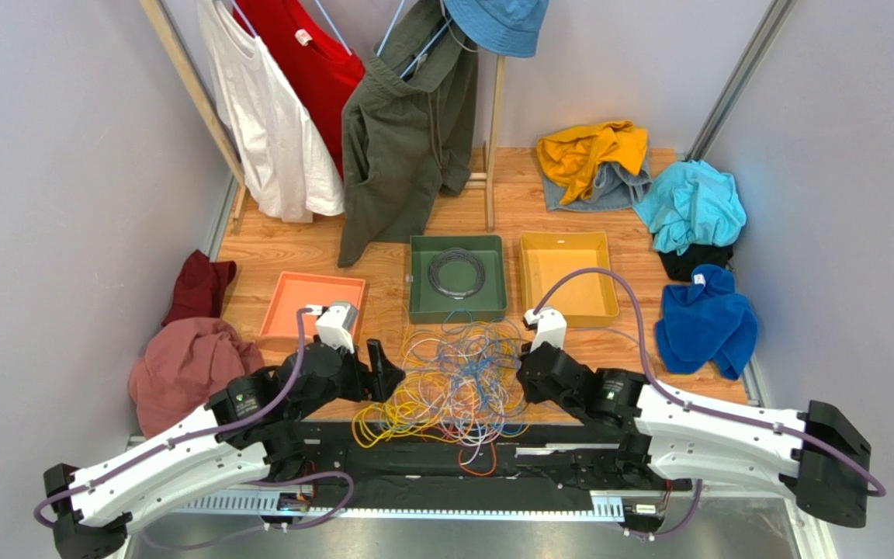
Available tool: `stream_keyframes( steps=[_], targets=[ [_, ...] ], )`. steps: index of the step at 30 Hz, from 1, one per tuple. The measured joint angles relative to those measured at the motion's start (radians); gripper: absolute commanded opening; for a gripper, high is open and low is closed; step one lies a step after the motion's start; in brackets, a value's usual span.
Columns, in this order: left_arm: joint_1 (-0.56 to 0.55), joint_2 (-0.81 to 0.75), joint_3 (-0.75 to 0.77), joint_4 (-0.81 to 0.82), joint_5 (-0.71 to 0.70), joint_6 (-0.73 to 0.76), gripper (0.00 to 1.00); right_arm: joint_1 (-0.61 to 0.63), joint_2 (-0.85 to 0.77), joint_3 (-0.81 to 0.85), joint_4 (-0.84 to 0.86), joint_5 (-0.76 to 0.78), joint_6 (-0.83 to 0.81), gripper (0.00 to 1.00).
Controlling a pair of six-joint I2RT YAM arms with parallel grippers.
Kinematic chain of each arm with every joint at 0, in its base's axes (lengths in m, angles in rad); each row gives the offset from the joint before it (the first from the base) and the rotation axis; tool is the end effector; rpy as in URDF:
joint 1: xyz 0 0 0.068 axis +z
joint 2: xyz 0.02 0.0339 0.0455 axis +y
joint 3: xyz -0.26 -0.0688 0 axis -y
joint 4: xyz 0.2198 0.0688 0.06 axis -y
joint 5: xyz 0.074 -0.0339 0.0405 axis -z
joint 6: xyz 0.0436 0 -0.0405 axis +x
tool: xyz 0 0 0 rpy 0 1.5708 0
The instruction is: Untangle the cables
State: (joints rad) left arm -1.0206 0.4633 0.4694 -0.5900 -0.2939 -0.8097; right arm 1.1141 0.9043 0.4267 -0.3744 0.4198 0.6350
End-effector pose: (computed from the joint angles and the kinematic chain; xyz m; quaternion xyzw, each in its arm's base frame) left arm 0.0648 -0.0815 0.2272 0.0227 0.8737 -0.2928 0.3879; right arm 0.0852 0.1331 0.1845 -0.1460 0.9068 0.1388 0.3703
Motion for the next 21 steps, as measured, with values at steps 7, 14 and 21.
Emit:
stream_keyframes(
  steps=[7, 14, 21],
  targets=[
    [0.0, -0.041, 0.031, -0.072, -0.055, 0.016, 0.91, 0.137, -0.207, 0.299, -0.164, 0.098, -0.023, 0.0],
    [0.0, -0.032, 0.122, -0.04, -0.082, 0.057, 0.91, 0.138, -0.156, 0.686, -0.262, 0.14, -0.109, 0.0],
    [0.0, 0.029, 0.22, -0.009, -0.082, 0.119, 0.91, 0.138, -0.023, 0.906, -0.312, 0.112, -0.181, 0.0]
  ],
)
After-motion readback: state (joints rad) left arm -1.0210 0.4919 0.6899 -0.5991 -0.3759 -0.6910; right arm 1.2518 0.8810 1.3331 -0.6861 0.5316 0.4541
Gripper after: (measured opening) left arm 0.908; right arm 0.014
